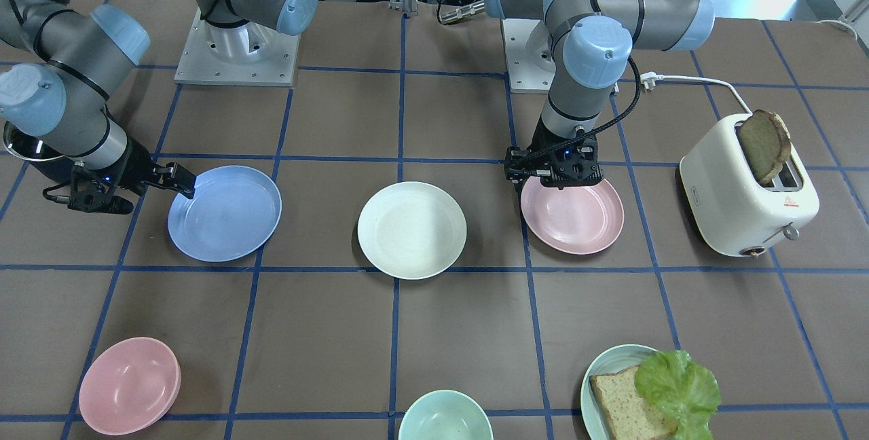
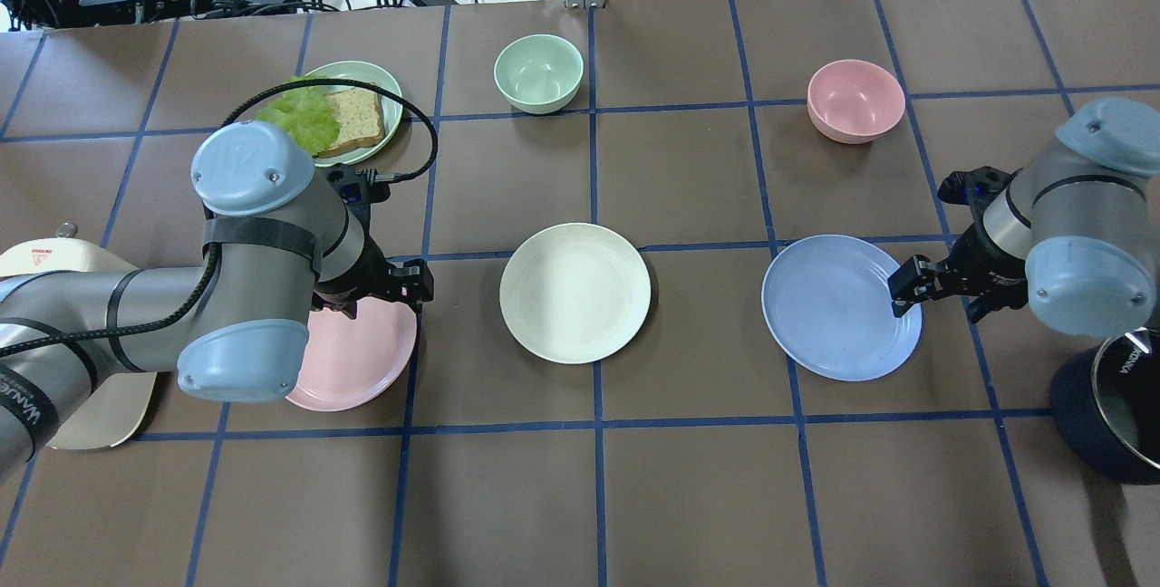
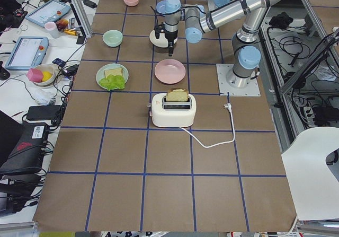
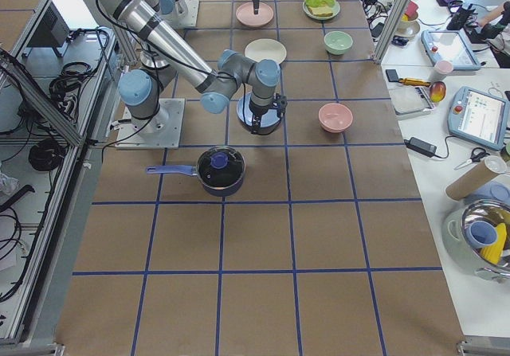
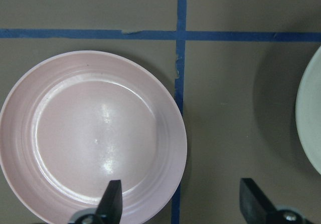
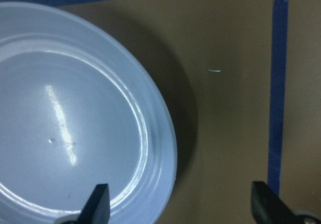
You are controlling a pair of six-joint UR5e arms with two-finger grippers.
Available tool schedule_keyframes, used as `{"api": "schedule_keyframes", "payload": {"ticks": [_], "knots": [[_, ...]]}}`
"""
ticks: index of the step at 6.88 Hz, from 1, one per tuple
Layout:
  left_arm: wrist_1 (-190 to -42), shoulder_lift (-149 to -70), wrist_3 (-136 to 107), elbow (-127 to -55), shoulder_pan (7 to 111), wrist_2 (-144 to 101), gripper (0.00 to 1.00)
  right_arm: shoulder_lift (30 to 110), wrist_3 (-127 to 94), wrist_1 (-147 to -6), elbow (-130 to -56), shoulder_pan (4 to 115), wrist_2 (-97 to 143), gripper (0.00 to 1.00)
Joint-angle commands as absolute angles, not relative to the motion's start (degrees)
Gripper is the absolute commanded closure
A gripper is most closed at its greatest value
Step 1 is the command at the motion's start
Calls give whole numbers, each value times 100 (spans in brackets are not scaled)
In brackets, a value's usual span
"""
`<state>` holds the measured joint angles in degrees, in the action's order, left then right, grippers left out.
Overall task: Stack three plates with pink and blue
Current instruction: 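Grasp the pink plate rim with the left gripper while the right grasps the blue plate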
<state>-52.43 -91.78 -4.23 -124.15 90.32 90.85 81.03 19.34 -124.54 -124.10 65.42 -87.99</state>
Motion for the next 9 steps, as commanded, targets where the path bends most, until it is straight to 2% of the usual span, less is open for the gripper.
{"api": "schedule_keyframes", "payload": {"ticks": [1, 2, 3, 5, 6, 9], "knots": [[-5071, -9325, -475, -12524, 9044, 9079, 34, 7823, 1951, -12683, -12402, 6530, -8710, 0], [-5071, -9369, -457, -12524, 9053, 9070, 37, 7814, 1951, -12709, -12401, 6530, -8606, 9], [-5071, -9378, -414, -12542, 9061, 9062, 37, 7822, 2125, -12770, -12419, 6539, -8552, 42], [-5010, -9430, -317, -12691, 9061, 9079, 40, 7813, 2206, -12753, -12419, 6530, -8534, 97], [-4966, -9492, -299, -12735, 9070, 9079, 40, 7813, 2267, -12744, -12410, 6530, -8456, 100], [-4835, -9658, -141, -12744, 9263, 9088, 43, 7927, 2426, -12727, -12253, 6530, -8323, 100]]}}
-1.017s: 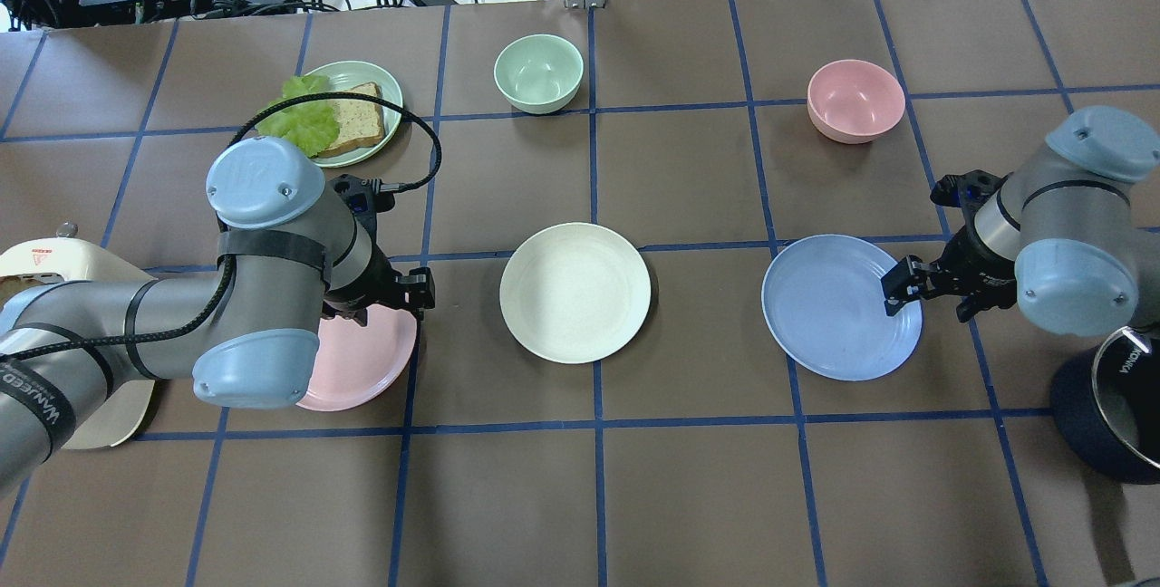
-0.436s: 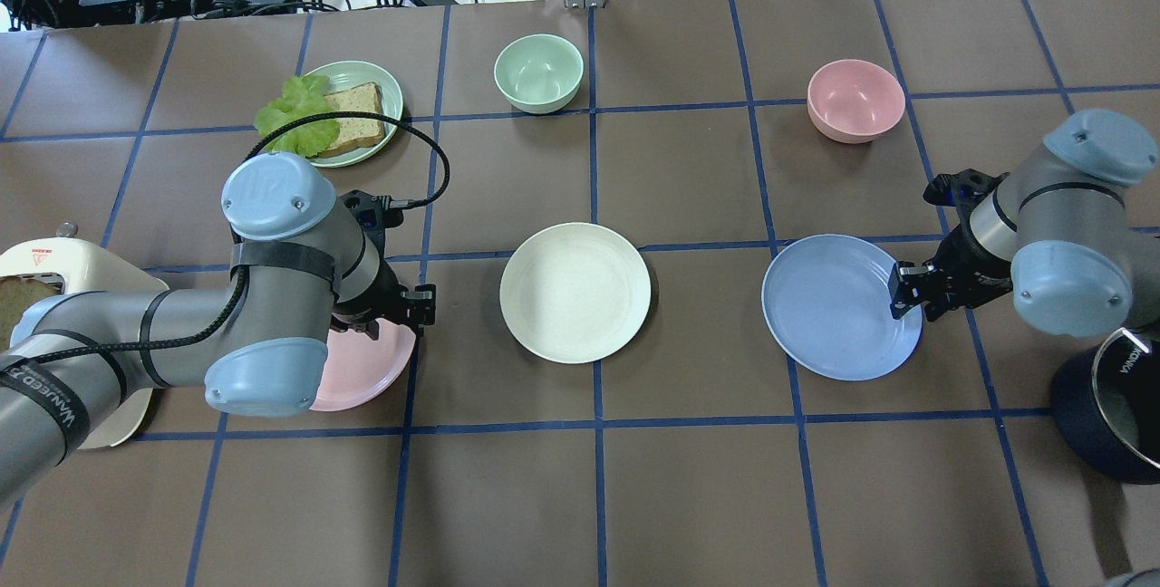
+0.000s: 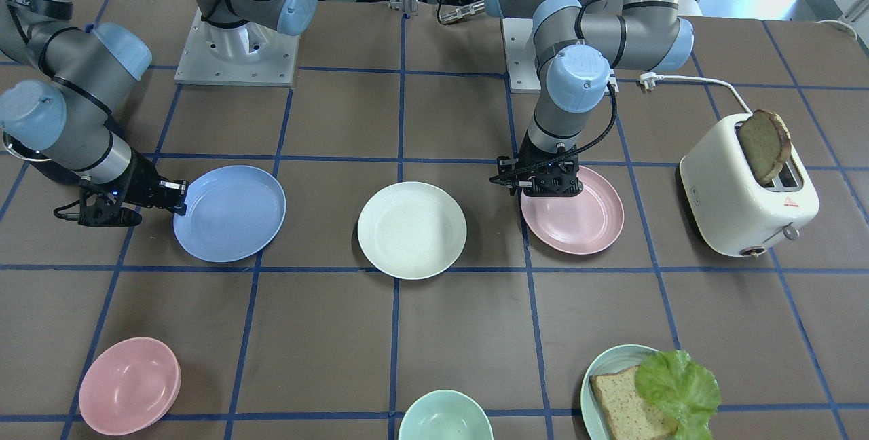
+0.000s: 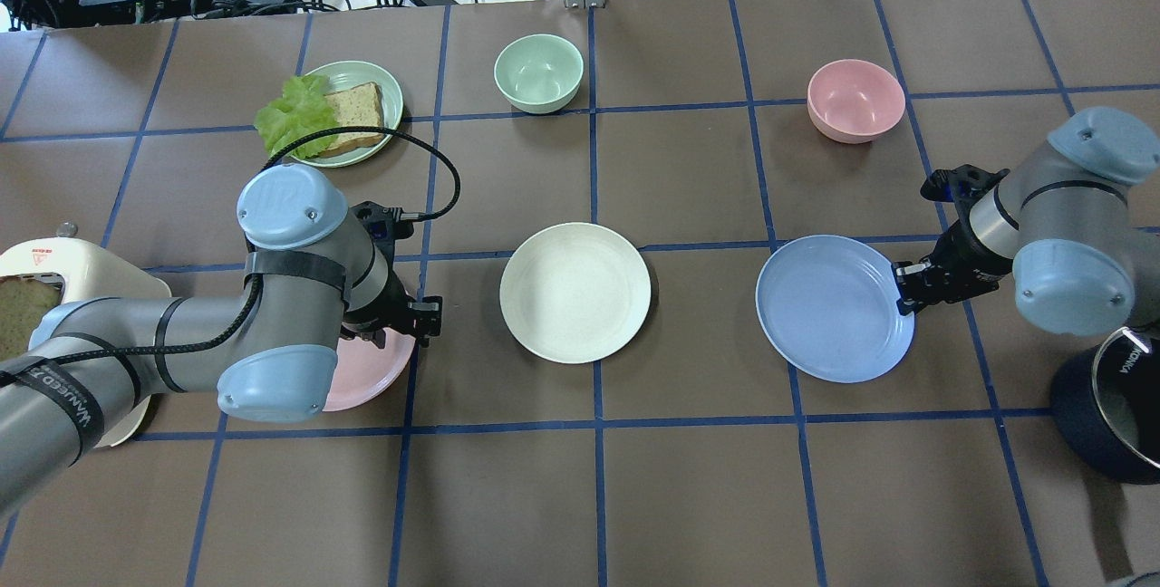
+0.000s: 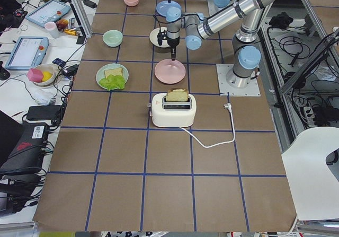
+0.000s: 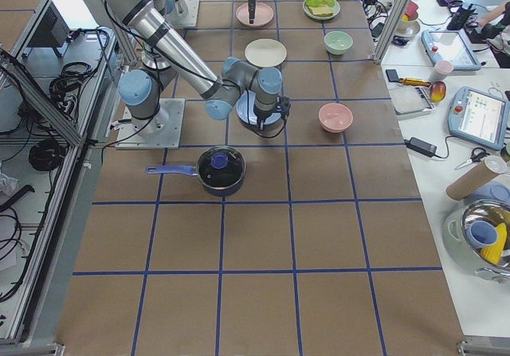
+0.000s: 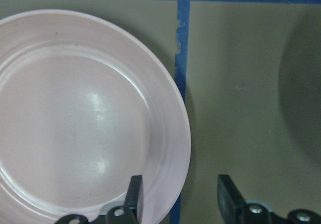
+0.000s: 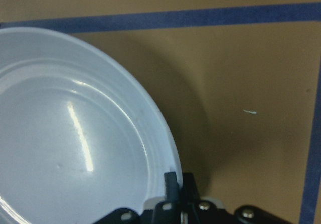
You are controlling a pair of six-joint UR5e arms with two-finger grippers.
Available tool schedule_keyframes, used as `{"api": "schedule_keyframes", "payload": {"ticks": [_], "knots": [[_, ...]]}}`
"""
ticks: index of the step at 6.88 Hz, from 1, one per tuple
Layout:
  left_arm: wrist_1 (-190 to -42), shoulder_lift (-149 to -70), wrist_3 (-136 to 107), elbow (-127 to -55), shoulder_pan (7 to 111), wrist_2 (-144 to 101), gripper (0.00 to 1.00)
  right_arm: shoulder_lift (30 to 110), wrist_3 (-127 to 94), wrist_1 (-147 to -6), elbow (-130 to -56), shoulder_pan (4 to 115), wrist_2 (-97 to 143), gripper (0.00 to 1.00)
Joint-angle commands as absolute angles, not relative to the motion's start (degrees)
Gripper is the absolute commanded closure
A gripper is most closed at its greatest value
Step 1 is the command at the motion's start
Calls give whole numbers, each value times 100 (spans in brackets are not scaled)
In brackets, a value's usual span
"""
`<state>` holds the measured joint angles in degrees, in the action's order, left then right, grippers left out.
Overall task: Stack three plates with pink and blue
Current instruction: 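Grasp the pink plate rim with the left gripper while the right grasps the blue plate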
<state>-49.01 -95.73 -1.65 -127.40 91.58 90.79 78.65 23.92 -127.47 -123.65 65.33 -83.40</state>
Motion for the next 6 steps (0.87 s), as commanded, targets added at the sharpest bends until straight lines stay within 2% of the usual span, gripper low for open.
{"api": "schedule_keyframes", "payload": {"ticks": [1, 4, 6], "knots": [[-4747, -9729, -132, -12735, 9264, 9105, 43, 7945, 2434, -12561, -11991, 6530, -8315, 100], [-4580, -9809, -9, -12735, 9264, 9123, 44, 7954, 2443, -12305, -11637, 6557, -8306, 100], [-4544, -9913, 44, -12744, 9255, 9123, 50, 7954, 2443, -12305, -11628, 6557, -8271, 100]]}}
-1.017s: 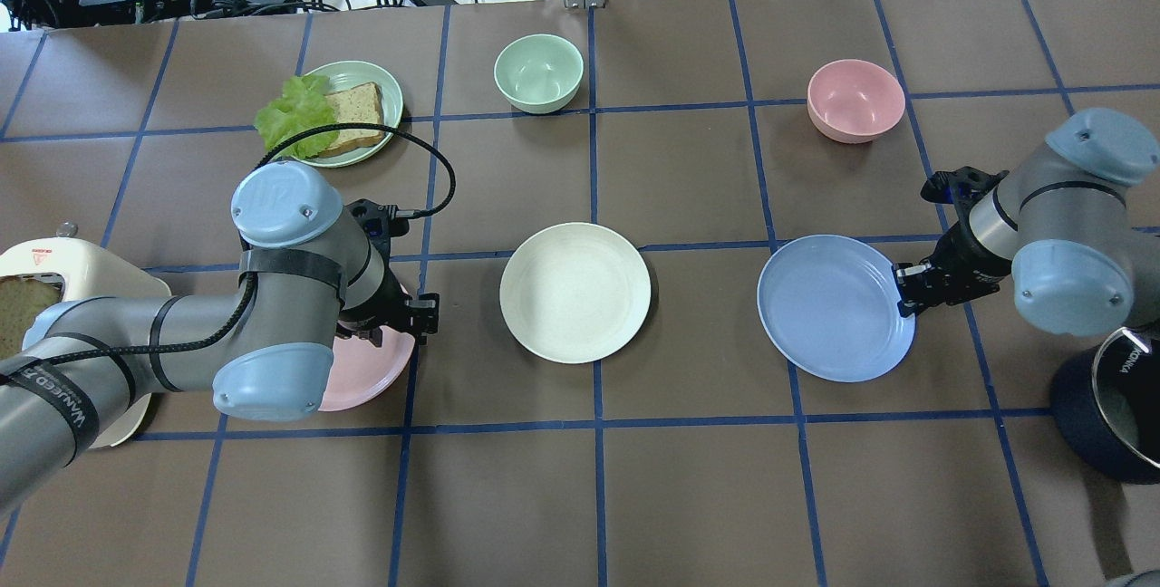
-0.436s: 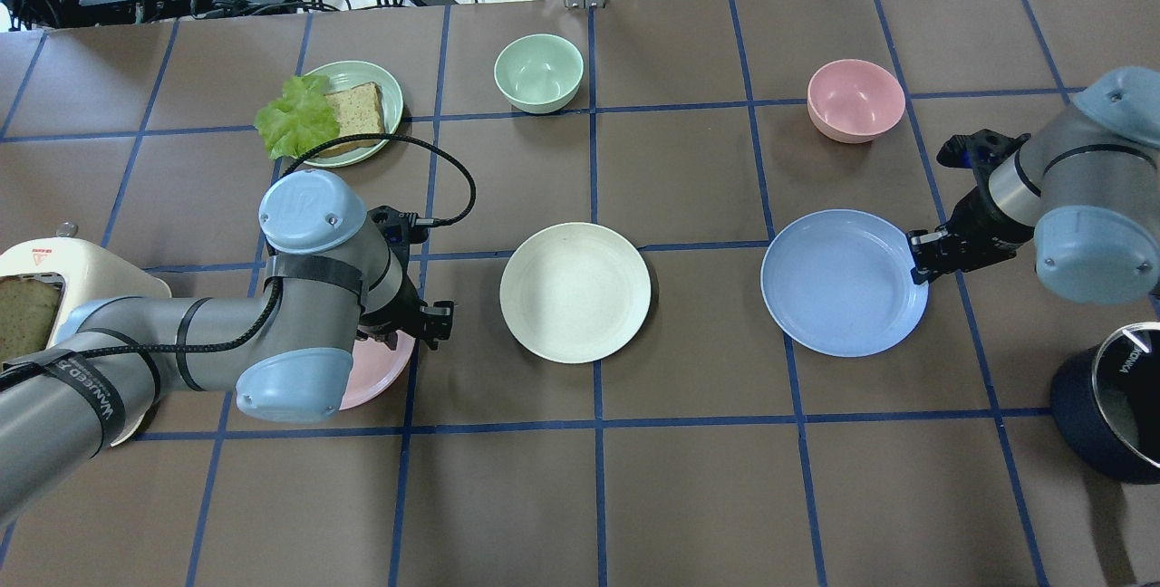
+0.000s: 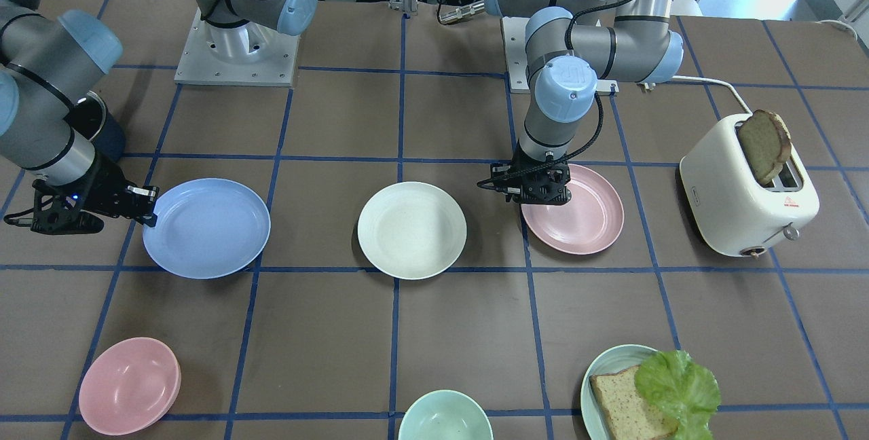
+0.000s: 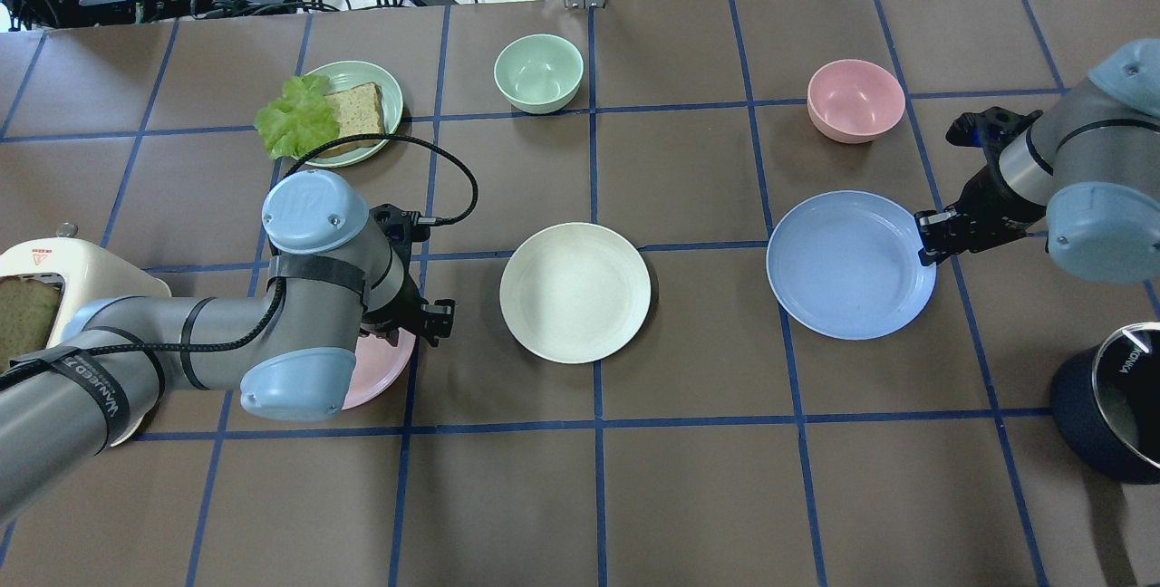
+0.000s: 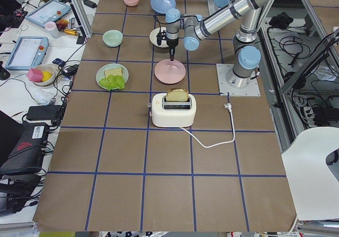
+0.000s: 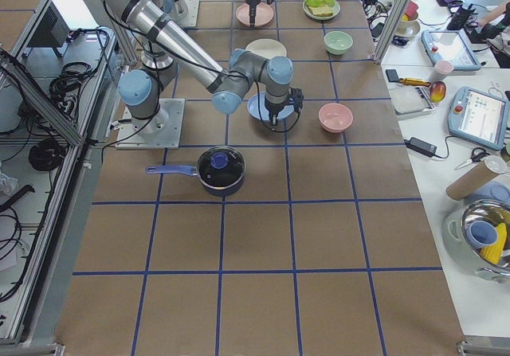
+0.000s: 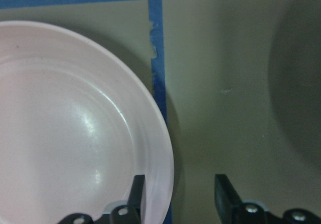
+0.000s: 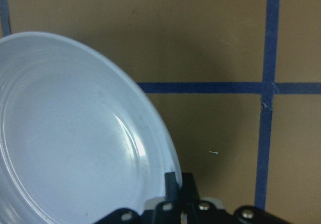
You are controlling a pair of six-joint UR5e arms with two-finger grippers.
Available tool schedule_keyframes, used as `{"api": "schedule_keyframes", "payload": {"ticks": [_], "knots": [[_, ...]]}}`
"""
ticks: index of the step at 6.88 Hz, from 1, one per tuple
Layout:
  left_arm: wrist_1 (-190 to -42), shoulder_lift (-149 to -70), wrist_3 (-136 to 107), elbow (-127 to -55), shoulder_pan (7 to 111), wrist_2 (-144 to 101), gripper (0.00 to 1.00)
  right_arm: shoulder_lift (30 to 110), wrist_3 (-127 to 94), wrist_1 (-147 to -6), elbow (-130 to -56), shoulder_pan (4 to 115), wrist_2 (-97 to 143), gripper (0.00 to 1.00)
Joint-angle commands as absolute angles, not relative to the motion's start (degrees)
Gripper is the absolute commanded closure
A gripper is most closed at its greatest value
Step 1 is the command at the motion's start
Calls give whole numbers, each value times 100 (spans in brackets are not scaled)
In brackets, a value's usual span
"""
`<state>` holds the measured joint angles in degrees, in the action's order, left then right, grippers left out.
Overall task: Stack three plates with pink and blue
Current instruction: 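Grasp the pink plate rim with the left gripper while the right grasps the blue plate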
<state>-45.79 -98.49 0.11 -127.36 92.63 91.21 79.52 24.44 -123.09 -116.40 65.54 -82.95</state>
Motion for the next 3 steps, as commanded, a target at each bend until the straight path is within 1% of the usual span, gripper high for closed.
{"api": "schedule_keyframes", "payload": {"ticks": [1, 2, 3], "knots": [[-4396, -9966, 61, -12770, 9255, 9123, 51, 7954, 2435, -12305, -11619, 6557, -8271, 100], [-4351, -10010, 62, -12736, 9255, 9140, 58, 7954, 2443, -12305, -11567, 6557, -8271, 100], [-4342, -10037, 62, -12744, 9255, 9141, 59, 7954, 2435, -12296, -11540, 6548, -8279, 100]]}}
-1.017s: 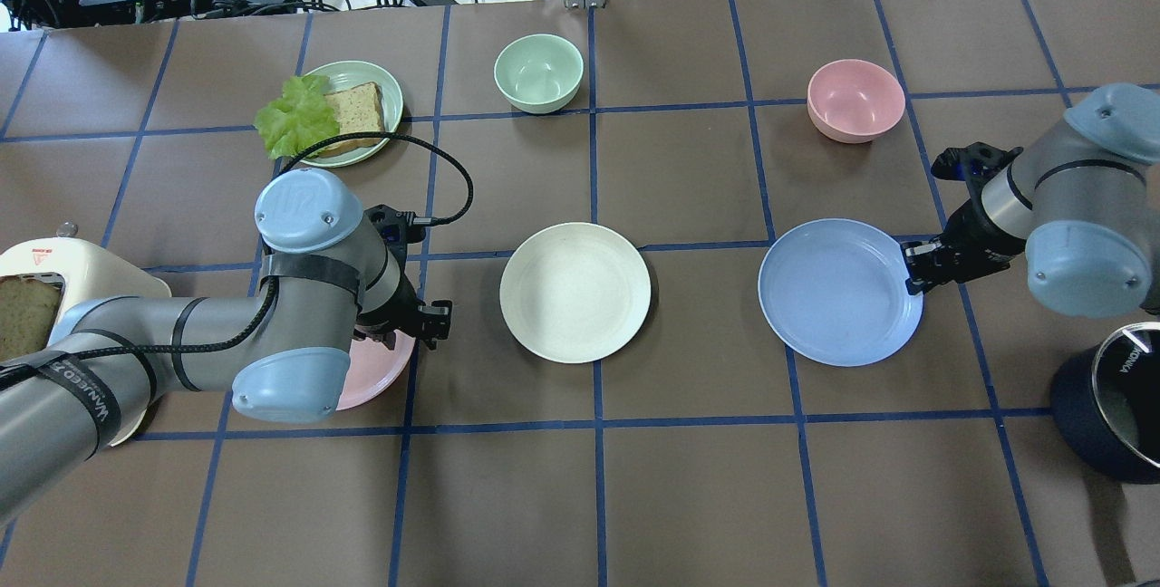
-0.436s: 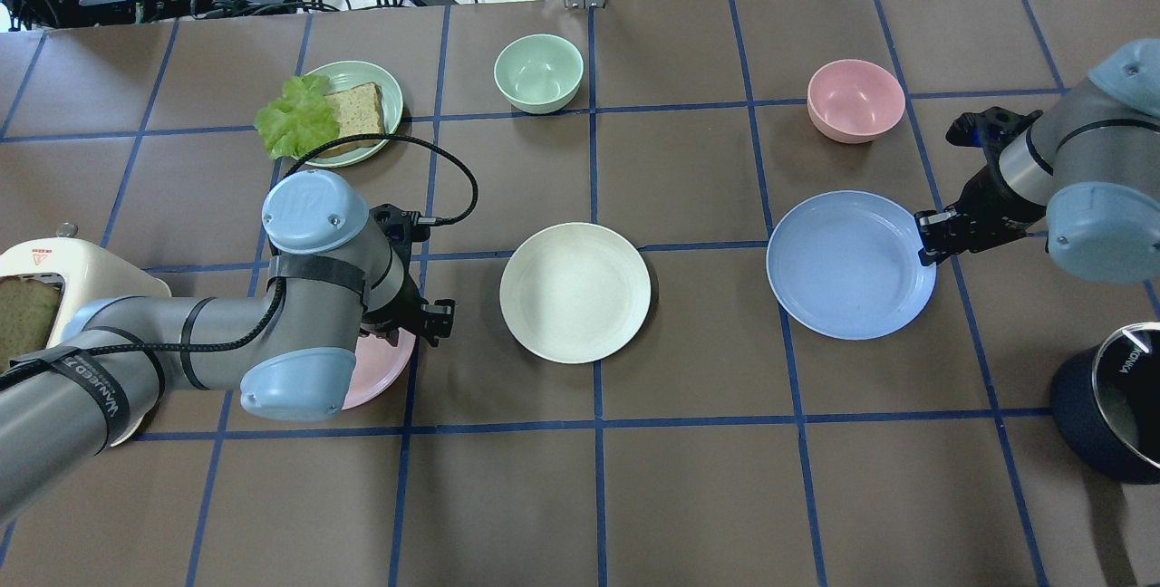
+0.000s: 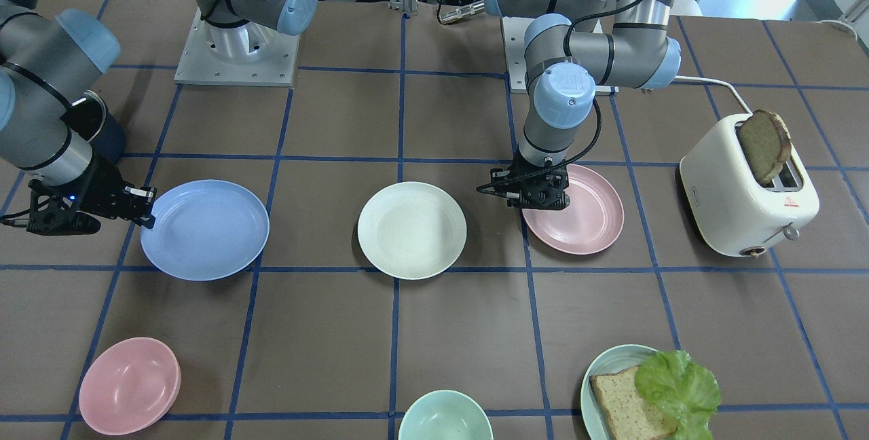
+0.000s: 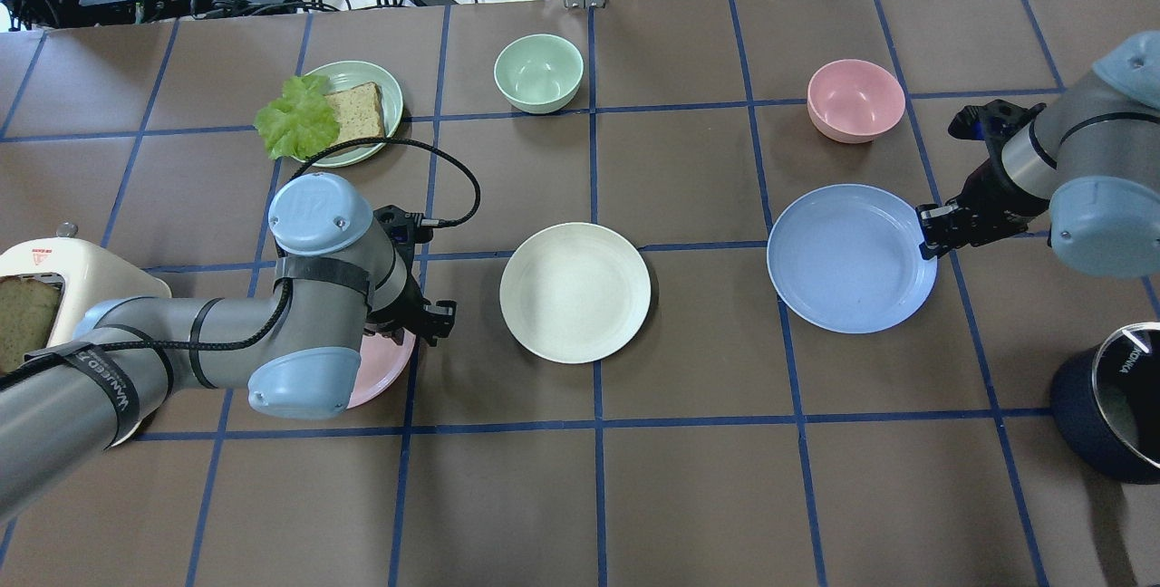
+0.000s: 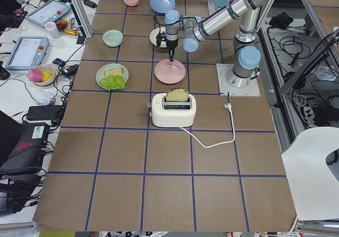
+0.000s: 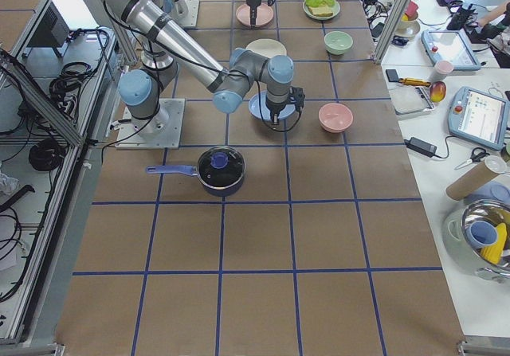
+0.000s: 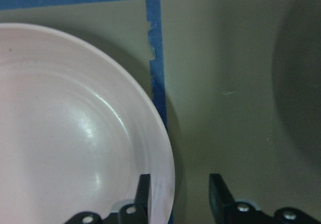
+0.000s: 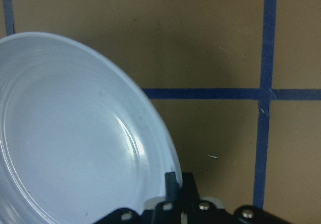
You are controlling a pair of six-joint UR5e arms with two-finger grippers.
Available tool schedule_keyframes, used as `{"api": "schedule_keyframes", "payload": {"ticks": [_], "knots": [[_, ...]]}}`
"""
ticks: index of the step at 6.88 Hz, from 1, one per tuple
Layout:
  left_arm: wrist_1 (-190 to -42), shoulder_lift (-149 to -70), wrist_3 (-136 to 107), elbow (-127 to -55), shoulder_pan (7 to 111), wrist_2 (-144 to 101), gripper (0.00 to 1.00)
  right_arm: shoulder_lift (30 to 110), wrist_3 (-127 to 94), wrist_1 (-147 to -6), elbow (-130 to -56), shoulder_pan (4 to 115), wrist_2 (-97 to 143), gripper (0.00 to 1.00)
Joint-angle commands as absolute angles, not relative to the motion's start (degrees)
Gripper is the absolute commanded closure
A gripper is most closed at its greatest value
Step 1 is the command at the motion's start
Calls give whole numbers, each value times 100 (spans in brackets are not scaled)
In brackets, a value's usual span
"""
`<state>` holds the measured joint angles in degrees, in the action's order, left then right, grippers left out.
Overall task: Stack three plates with pink and blue
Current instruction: 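Lift the pink plate with the left gripper toward the cream plate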
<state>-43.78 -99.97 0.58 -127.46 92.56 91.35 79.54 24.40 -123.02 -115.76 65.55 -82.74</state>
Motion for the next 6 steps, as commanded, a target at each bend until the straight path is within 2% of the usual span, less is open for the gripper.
{"api": "schedule_keyframes", "payload": {"ticks": [1, 5, 6], "knots": [[-4350, -10063, 70, -12735, 9255, 9141, 70, 7972, 2443, -12183, -11523, 6548, -8271, 100], [-4350, -10125, 123, -12709, 9255, 9358, 100, 8016, 2408, -11303, -10942, 6592, -8236, 100], [-4333, -10116, 123, -12700, 9255, 9517, 100, 8033, 2400, -11294, -10925, 6592, -8183, 100]]}}
